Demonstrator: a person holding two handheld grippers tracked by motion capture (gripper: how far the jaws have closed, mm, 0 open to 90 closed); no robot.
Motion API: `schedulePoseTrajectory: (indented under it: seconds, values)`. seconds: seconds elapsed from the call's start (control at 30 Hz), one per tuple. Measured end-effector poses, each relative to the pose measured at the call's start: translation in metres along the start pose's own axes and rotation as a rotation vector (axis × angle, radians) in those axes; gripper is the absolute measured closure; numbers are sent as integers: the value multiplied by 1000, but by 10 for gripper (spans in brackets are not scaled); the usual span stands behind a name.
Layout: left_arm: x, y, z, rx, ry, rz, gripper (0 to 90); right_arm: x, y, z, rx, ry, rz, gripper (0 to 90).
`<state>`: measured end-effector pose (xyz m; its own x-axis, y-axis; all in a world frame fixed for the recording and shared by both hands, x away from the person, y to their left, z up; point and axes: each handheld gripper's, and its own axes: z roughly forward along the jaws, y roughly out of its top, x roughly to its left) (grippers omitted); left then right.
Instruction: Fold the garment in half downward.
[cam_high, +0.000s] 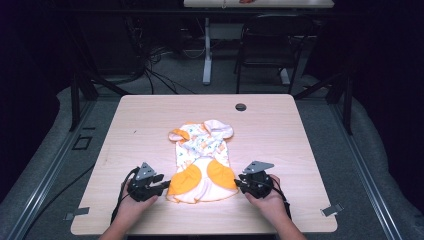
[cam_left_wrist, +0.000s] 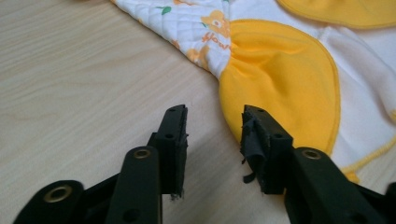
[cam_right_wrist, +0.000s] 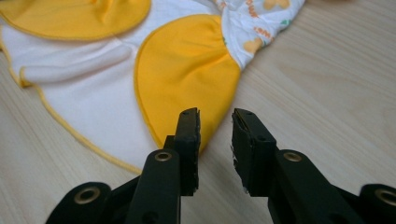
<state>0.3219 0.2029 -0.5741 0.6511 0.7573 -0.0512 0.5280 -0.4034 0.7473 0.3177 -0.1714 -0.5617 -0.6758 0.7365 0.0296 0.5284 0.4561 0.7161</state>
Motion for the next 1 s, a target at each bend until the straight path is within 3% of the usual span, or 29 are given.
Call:
schedulePoseTrajectory:
  seconds: [0.2,0.23,0.37,0.43,0.47,0.7,0.87,1.0]
  values:
    - [2,23,10,-2,-10,-21,753,-4,21,12,28,2,-15,791]
    - [3,31,17,0,-26,-31,785,-6,28,19,31,-1,-18,823]
    - [2,41,30,13,-18,-14,868,-12,42,34,43,-1,-7,871]
    - [3,44,38,17,-24,-24,891,-13,45,37,42,-4,-8,880]
    - [3,46,42,19,-27,-46,896,-15,50,44,49,-6,-12,894]
    - [9,51,60,63,-17,-50,899,-21,60,64,85,-20,-4,895]
    - [9,50,61,68,-18,-36,900,-23,56,70,95,-11,2,898]
    - [8,49,60,73,-15,-23,900,-19,54,67,106,9,-30,899]
